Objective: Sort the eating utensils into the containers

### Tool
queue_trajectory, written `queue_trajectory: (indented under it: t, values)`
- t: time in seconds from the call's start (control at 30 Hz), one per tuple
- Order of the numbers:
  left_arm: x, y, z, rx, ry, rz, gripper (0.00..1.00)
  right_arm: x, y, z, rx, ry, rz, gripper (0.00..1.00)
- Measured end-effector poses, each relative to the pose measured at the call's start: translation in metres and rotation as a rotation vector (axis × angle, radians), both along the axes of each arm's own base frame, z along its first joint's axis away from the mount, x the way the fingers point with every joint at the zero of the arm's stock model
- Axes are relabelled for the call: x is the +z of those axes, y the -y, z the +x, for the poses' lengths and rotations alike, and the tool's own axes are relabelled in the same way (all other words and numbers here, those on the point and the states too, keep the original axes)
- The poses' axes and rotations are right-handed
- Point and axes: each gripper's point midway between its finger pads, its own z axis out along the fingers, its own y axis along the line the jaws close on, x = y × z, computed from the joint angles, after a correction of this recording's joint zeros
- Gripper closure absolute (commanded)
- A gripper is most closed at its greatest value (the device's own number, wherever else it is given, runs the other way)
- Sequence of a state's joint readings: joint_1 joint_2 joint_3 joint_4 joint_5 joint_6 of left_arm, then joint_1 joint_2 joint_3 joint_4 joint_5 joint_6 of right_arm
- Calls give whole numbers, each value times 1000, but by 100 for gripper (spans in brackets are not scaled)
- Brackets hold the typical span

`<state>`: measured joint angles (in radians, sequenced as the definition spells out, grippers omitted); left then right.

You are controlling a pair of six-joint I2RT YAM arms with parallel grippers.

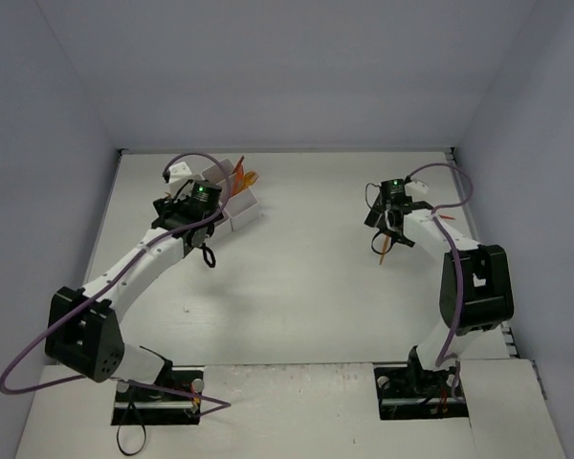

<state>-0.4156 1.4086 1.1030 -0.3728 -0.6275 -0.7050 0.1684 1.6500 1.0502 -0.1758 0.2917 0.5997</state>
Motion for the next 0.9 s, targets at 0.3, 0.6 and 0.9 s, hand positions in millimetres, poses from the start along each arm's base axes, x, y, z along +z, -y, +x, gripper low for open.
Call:
queue_trajectory:
  t: [0.3, 0.6, 0.9]
  values:
    - [52, 11, -32, -175, 62, -82, 21, -35, 2, 21, -11, -72, -6, 38]
    - [80, 36, -61, -388, 87, -168, 21, -52, -8, 41, 68, -67, 9, 89]
    - [74, 65, -71, -547, 32, -249, 21, -52, -71, 49, 339, -23, 23, 100]
